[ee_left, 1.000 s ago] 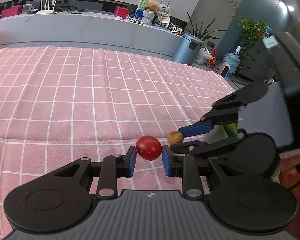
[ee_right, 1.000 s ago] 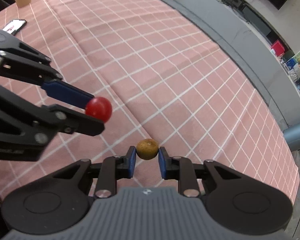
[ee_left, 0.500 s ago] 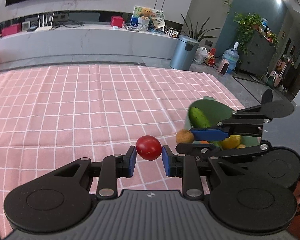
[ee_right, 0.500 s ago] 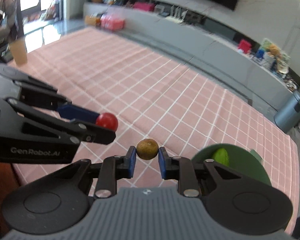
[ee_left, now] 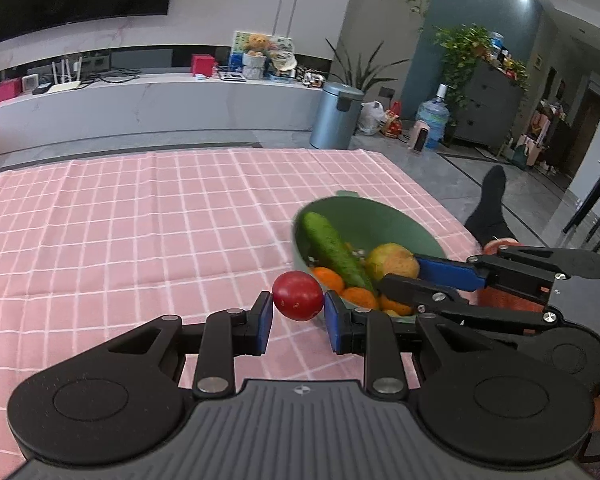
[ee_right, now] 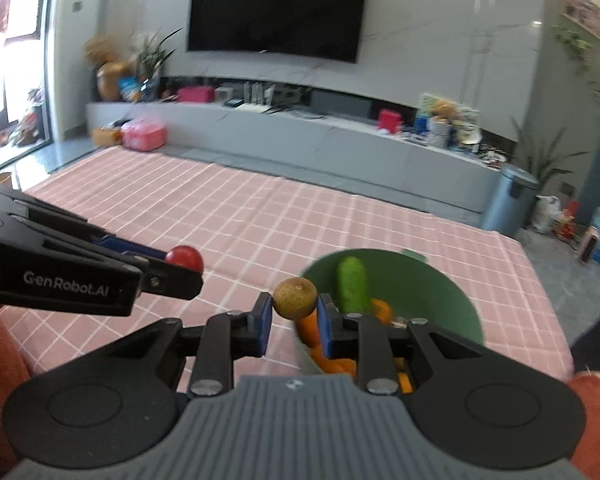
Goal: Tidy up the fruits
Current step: 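Carry the tomato in the left gripper to the colander while the right gripper carries the yellow fruit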
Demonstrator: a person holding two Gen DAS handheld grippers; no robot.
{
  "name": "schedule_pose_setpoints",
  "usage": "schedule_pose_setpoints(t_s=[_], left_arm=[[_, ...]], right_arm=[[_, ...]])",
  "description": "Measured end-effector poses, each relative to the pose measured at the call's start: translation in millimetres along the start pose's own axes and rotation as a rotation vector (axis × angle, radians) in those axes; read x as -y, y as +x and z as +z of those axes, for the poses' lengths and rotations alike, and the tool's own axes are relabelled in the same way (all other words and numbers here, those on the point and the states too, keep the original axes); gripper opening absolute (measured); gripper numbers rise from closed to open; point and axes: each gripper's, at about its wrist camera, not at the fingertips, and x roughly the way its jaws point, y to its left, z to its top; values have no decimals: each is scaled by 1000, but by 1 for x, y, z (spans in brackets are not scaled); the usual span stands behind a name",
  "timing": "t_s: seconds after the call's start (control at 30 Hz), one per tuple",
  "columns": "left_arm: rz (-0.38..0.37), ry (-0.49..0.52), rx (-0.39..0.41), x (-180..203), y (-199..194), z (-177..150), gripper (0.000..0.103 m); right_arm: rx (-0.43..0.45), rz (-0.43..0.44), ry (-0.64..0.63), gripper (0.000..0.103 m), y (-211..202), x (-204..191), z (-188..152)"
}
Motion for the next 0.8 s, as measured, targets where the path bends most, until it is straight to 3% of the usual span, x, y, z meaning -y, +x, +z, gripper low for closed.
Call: schedule_pose_setpoints(t_s=[0.43,0.8], left_arm=[[-64,50,-55,37,39,-4,31],[-80,105,-88,50,79,17,31]], right_arm=[[23,-96,50,20,-5,57,-30],[-16,-47,12,20,30,87,-30]])
